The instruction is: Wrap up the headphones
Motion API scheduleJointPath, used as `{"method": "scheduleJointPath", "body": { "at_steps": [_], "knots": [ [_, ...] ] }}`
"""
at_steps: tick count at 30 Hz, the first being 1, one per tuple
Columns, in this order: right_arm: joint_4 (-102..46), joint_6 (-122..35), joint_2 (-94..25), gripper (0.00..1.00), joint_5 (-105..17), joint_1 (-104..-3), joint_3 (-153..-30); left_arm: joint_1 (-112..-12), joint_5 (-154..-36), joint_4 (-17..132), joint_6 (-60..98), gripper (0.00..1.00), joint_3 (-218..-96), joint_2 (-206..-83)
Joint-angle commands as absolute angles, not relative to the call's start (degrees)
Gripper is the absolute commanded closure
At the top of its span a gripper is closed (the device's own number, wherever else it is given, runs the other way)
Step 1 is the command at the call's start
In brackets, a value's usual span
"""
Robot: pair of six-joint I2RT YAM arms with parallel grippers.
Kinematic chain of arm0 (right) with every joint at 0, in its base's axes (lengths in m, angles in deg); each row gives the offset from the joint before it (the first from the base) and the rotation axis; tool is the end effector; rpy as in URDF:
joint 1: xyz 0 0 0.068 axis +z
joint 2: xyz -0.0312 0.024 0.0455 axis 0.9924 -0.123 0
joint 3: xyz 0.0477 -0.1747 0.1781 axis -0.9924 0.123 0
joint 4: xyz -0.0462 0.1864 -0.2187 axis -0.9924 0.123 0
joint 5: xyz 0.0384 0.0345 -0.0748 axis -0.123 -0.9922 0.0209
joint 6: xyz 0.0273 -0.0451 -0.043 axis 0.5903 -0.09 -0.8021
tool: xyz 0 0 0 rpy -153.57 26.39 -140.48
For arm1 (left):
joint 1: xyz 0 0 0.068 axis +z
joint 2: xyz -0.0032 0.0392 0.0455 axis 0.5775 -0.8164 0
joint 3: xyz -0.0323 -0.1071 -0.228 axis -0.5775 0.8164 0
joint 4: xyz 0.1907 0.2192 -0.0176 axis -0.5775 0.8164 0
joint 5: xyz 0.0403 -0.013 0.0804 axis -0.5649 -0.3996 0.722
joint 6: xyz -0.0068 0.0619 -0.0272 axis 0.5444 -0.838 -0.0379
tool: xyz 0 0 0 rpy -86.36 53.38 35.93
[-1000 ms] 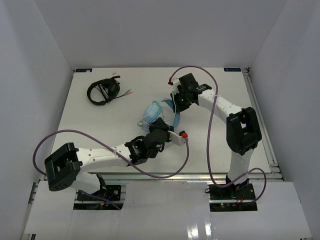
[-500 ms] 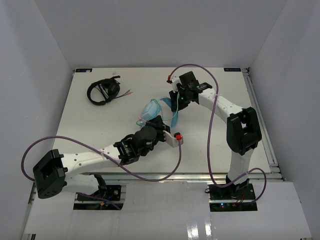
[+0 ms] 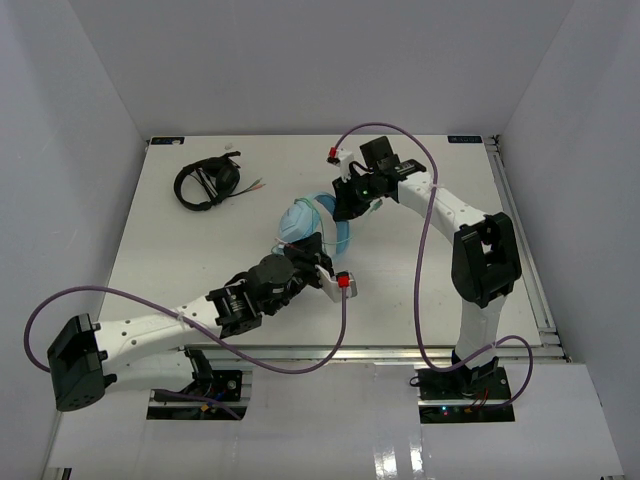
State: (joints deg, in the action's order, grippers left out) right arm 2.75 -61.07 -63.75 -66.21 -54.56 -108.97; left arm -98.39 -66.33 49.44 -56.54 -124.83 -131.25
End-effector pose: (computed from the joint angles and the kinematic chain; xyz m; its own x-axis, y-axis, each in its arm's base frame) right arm 0.3984 0.2458 0.2244 -0.5162 -0.4667 -0.7181 -0.8126 0.5317 0.2386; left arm 0.1562 -0.2657 0.2549 0.5679 0.7366 -0.3672 0.3860 0.1557 0.9093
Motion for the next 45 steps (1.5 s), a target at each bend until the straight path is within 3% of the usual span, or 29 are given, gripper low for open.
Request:
{"method": "scheduleJointPath", "body": {
  "at_steps": [1, 13, 24, 27, 29, 34, 45],
  "knots": [
    [3.01, -64.01, -63.81, 0.92, -74.61, -55.60, -114.06, -98.64, -72.38, 54.89, -54.62, 1.00, -125.53, -128.71],
    [2.19, -60.72, -62.21, 0.92, -61.40, -54.97, -113.94, -98.55, -72.79, 59.24, -56.46, 1.00, -126.16, -134.30],
    [0.25, -57.60, -61.40, 0.92, -46.36, -53.84, -111.94, -98.08, -71.12, 62.62, -58.69, 0.88, -130.37, -146.09],
    [-0.67, -57.07, -61.18, 0.92, -45.46, -53.93, -110.49, -97.35, -70.87, 63.76, -58.07, 0.81, -132.75, -151.28],
    [-1.06, -56.79, -61.25, 0.92, -45.07, -53.85, -109.62, -96.69, -71.05, 64.64, -57.21, 0.68, -135.82, -154.14],
    [-1.40, -56.57, -61.25, 0.92, -44.74, -54.29, -108.60, -96.27, -71.97, 65.49, -55.57, 0.49, -140.02, -158.56],
    [-1.95, -56.18, -62.01, 0.92, -46.88, -59.71, -106.80, -98.25, -74.60, 68.82, -42.75, 0.38, -145.08, -148.76]
  ]
}}
